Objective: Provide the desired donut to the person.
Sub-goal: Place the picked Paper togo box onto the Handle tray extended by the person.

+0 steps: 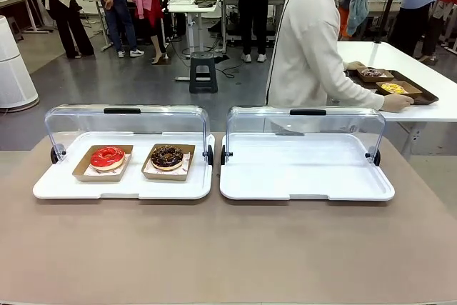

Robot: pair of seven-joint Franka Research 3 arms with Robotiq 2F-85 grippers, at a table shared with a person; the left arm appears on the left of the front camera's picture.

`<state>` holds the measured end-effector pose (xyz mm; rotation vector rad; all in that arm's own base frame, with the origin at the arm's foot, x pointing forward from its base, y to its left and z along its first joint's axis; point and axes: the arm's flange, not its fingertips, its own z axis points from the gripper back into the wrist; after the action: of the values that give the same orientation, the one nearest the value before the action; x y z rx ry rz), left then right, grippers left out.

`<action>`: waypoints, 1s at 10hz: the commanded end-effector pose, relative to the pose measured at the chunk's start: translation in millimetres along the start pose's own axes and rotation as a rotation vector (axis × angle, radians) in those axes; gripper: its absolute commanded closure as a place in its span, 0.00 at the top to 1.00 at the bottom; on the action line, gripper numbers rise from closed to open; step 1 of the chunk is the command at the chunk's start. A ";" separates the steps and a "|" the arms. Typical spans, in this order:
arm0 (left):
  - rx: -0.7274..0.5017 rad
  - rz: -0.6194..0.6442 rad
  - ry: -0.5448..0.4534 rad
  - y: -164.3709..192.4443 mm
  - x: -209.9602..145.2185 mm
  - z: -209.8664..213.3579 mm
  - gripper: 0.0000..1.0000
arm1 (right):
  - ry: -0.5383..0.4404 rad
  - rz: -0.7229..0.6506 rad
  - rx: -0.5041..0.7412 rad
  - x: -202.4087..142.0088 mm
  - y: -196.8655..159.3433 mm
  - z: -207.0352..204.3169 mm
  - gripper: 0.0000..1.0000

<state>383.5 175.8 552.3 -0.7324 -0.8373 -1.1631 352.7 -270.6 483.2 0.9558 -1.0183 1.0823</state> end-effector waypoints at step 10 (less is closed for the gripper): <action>-0.002 -0.013 -0.006 -1.4 0.4 1.1 1.00 | -0.016 0.003 -0.001 4.5 6.7 4.3 1.00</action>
<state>383.5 175.8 552.3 -0.7323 -0.8373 -1.1631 347.0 -273.2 486.8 0.9557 -1.0228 1.0786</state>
